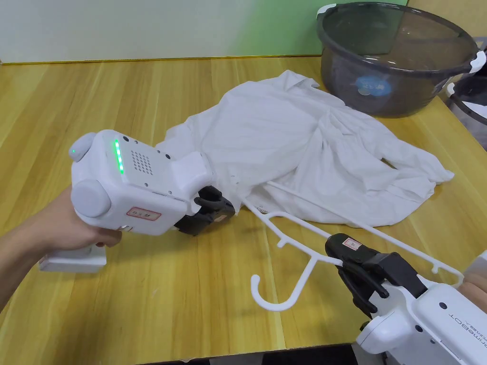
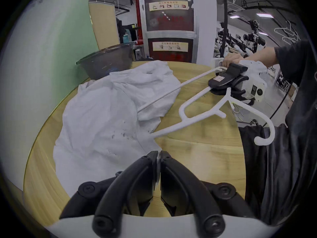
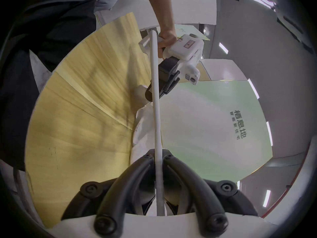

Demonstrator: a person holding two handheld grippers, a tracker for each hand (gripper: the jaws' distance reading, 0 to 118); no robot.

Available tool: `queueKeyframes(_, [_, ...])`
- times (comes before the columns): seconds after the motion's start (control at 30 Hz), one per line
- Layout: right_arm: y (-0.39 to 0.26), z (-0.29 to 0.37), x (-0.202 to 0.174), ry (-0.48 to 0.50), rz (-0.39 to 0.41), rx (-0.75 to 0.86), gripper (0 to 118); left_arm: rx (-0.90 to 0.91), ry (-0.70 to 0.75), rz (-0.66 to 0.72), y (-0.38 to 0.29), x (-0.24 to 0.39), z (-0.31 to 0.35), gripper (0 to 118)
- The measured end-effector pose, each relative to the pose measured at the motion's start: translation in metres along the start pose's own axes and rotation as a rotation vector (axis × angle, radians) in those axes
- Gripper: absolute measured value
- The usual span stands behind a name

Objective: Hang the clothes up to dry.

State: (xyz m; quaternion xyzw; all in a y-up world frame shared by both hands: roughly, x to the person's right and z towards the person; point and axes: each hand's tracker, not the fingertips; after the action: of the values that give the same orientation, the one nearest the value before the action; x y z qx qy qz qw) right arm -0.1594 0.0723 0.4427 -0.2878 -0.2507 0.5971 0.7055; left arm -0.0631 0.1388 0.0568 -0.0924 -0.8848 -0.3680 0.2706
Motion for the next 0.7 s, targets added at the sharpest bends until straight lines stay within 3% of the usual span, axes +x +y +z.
queueKeyframes(0.1, [0.002,-0.001,-0.003,-0.014,-0.002,-0.009,6,0.019,0.004,0.002,0.003,0.003,0.004,5])
queueKeyframes(0.23, [0.008,-0.005,-0.004,0.007,-0.077,-0.025,6,0.017,0.009,-0.007,0.006,0.006,0.005,5])
queueKeyframes(0.33, [0.003,-0.009,-0.006,0.080,-0.315,-0.056,6,0.022,0.008,-0.001,0.009,0.007,0.007,5])
queueKeyframes(0.5, [0.009,-0.021,0.026,0.172,-0.703,-0.079,6,0.057,0.007,0.033,0.008,0.003,0.009,5])
queueKeyframes(0.57, [0.010,-0.026,0.030,0.175,-0.764,-0.095,6,0.078,0.036,0.031,0.011,0.002,0.010,5])
queueKeyframes(0.63, [0.005,-0.031,0.037,0.212,-0.897,-0.101,6,0.091,0.024,0.039,0.013,-0.001,0.011,5])
queueKeyframes(0.7, [0.002,-0.035,0.040,0.203,-0.941,-0.123,6,0.107,0.040,0.041,0.016,-0.002,0.015,5])
